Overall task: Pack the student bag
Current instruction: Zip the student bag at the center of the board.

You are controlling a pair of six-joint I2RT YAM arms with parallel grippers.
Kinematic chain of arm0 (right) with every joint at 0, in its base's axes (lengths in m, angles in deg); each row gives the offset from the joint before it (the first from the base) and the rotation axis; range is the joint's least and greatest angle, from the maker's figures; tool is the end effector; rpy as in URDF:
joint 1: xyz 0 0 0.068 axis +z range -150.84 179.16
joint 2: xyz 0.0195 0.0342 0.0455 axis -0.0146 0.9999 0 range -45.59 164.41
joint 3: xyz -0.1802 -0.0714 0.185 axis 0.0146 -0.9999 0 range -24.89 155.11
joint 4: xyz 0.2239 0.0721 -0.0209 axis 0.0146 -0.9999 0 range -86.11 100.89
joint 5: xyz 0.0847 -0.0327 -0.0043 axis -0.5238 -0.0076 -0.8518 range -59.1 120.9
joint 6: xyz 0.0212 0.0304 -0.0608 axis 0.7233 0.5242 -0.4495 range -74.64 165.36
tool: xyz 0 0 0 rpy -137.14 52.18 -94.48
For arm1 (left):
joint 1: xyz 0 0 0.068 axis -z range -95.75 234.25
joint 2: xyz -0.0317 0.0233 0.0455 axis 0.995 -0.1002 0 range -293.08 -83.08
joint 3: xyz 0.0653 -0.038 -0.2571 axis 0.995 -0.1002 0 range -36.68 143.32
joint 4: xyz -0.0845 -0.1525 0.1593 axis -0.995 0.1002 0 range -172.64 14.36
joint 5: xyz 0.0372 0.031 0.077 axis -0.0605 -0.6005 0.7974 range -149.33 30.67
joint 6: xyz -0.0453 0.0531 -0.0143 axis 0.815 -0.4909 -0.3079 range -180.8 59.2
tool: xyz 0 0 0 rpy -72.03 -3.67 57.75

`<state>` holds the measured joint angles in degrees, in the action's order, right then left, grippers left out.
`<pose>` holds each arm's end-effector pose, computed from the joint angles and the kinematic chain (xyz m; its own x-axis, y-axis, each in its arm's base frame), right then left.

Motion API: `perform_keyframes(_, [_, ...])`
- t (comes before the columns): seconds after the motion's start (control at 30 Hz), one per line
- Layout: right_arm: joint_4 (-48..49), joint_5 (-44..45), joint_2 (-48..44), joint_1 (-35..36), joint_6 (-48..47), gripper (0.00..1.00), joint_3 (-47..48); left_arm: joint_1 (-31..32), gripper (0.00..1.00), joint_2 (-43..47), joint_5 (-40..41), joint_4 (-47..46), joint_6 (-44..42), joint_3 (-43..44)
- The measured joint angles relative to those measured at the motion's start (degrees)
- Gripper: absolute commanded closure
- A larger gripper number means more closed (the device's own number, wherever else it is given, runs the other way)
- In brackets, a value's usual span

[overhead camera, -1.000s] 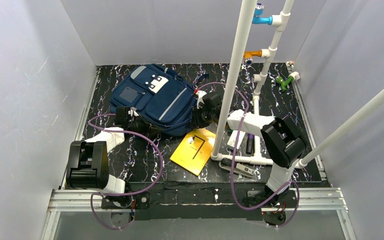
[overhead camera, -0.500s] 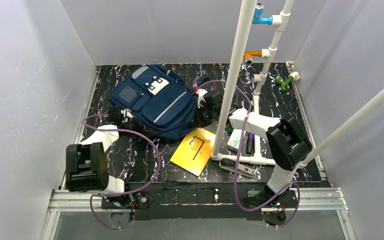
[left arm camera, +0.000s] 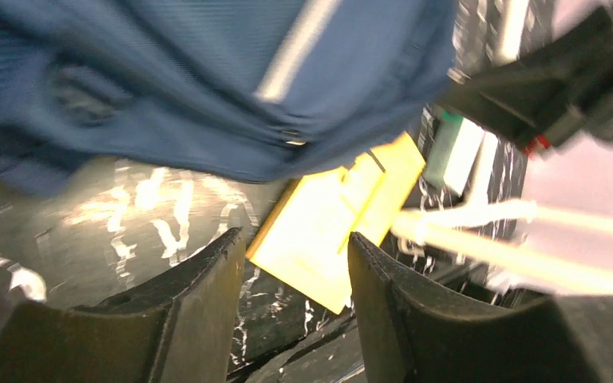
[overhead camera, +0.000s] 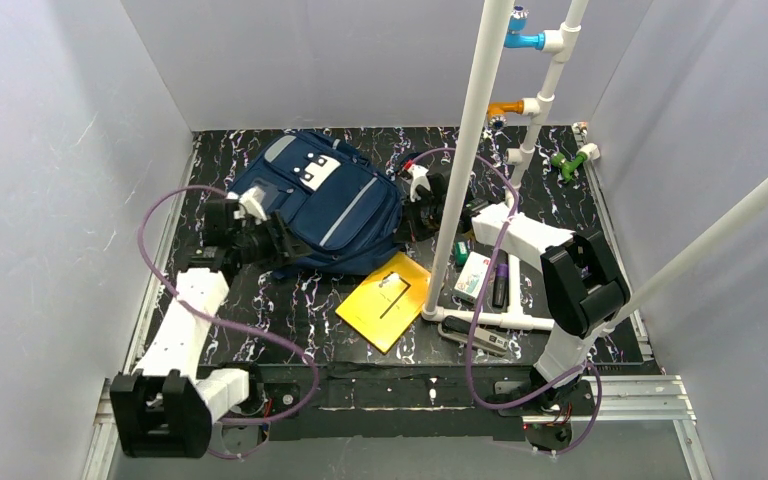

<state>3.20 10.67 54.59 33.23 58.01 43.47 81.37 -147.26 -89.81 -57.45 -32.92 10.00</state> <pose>0.3050 0.2308 0.2225 -0.6778 -0.2103 -0.7046 -0.6130 0.6907 0.3836 0.2258 -0.0184 0.2539 -0.7524 -0.4413 -0.4890 -0.0256 0.7614 -0.6477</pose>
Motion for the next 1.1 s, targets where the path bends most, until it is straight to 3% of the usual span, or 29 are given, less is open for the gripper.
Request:
perform_keyframes(0.1, [-0.02, -2.36, 0.02, 0.13, 0.24, 0.99, 0.11, 10.49, 0.39, 4.09, 2.84, -2.05, -3.15, 0.79])
perform_keyframes(0.17, [-0.07, -3.89, 0.02, 0.39, 0.59, 0.99, 0.24, 19.52, 0.26, 3.8, 5.7, -4.92, -6.34, 1.66])
perform_keyframes(0.3, [-0.46, -6.14, 0.02, 0.74, 1.09, 0.99, 0.72, 32.09, 0.26, -0.28, 11.26, -10.47, -13.31, 3.02])
perform_keyframes(0.47, [-1.44, -7.56, 0.02, 1.03, 1.77, 0.99, 1.29, 37.16, 0.31, -11.08, 15.72, -13.62, -21.07, 9.16])
perform_keyframes(0.77, [-2.54, -8.46, 0.02, 1.99, 2.23, 0.99, 1.9, 37.4, 0.55, -20.87, 19.87, -14.62, -29.0, 12.76])
perform_keyframes(0.8, [-2.71, -8.48, 0.02, 2.12, 2.23, 0.99, 2.05, 37.4, 0.6, -21.62, 19.76, -14.49, -29.24, 13.25])
perform_keyframes(0.93, [-2.95, -8.41, 0.02, 2.75, 2.21, 0.99, 2.8, 37.4, 1.0, -23.17, 19.04, -14.29, -29.31, 13.7])
perform_keyframes(1.1, [-5.29, -6.32, 0.02, 3.23, -0.26, 0.99, 4.09, 37.9, 1.0, -22.8, 21.42, -11.98, -31.52, 14.49])
